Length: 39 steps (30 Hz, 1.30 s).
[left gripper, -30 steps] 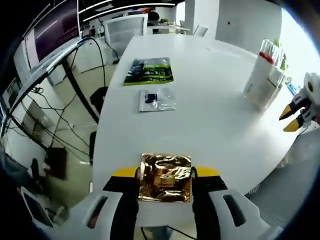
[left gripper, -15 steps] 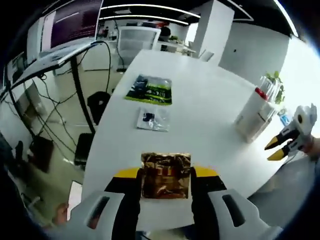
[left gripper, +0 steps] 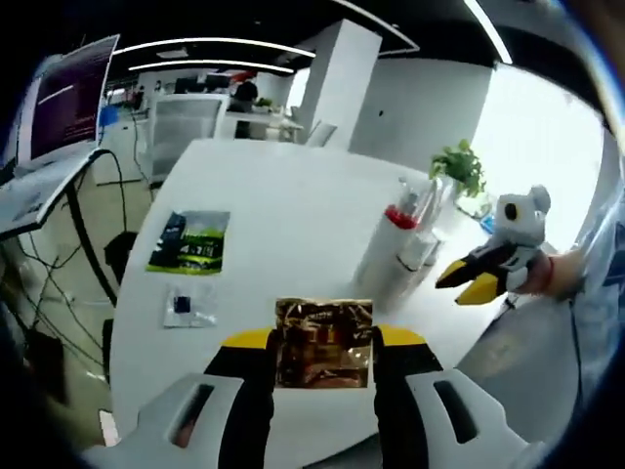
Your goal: Arrange the skincare products in the storage area until every visible bottle or jar stands upright without overlapping.
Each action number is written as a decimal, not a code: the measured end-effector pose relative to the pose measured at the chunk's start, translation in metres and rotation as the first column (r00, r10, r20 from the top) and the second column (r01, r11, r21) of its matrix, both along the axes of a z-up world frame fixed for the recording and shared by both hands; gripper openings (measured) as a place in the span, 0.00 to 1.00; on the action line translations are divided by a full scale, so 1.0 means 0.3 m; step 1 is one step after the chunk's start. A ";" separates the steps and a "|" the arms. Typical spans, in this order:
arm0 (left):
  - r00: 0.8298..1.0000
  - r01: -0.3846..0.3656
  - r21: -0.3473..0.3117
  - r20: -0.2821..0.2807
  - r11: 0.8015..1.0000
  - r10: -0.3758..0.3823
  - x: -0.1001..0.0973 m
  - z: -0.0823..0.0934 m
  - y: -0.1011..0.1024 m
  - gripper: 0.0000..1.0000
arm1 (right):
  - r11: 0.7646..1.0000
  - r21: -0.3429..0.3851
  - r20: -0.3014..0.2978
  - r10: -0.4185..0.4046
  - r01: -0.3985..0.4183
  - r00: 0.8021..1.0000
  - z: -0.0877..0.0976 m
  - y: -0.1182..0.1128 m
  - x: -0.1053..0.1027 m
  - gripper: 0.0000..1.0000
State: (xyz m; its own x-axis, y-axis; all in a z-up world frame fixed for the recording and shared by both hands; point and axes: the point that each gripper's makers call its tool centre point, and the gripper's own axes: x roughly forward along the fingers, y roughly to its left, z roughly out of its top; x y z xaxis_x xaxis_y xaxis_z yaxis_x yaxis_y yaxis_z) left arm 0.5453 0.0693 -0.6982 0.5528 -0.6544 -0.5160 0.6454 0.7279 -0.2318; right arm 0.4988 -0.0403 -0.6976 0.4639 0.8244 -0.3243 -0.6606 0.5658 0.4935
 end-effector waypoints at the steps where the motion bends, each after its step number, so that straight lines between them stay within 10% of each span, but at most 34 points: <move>1: 0.999 0.038 -0.004 0.019 0.999 -0.037 -0.009 0.022 -0.039 0.43 | 0.997 0.073 -0.016 -0.007 0.008 1.000 0.031 0.009 0.001 0.23; 6: 0.987 0.134 0.002 0.091 0.991 -0.134 -0.044 0.081 -0.165 0.43 | 0.969 0.245 -0.080 -0.016 0.035 0.997 0.096 0.022 0.001 0.29; 19: 0.959 0.252 0.029 0.123 0.967 -0.253 -0.104 0.091 -0.313 0.44 | 0.951 0.291 -0.226 -0.037 0.104 0.973 0.064 0.005 0.014 0.11; 22: 0.957 0.254 0.062 0.129 0.965 -0.260 -0.099 0.076 -0.304 0.07 | 0.955 0.262 -0.300 -0.054 0.137 0.952 0.026 -0.008 0.014 0.00; 24: 0.959 0.244 0.065 0.132 0.968 -0.250 -0.092 0.063 -0.299 0.18 | 0.953 0.284 -0.313 -0.011 0.105 0.950 0.031 -0.003 -0.003 0.00; 27: 0.962 0.257 0.048 0.082 0.965 -0.260 -0.110 0.033 -0.303 0.17 | 0.978 0.178 -0.244 -0.059 0.104 0.968 0.001 -0.022 0.012 0.00; 39: 0.944 0.319 -0.071 -0.059 0.945 -0.323 -0.165 0.003 -0.314 0.21 | 0.957 0.285 -0.277 0.022 0.060 0.961 0.068 -0.030 -0.001 0.00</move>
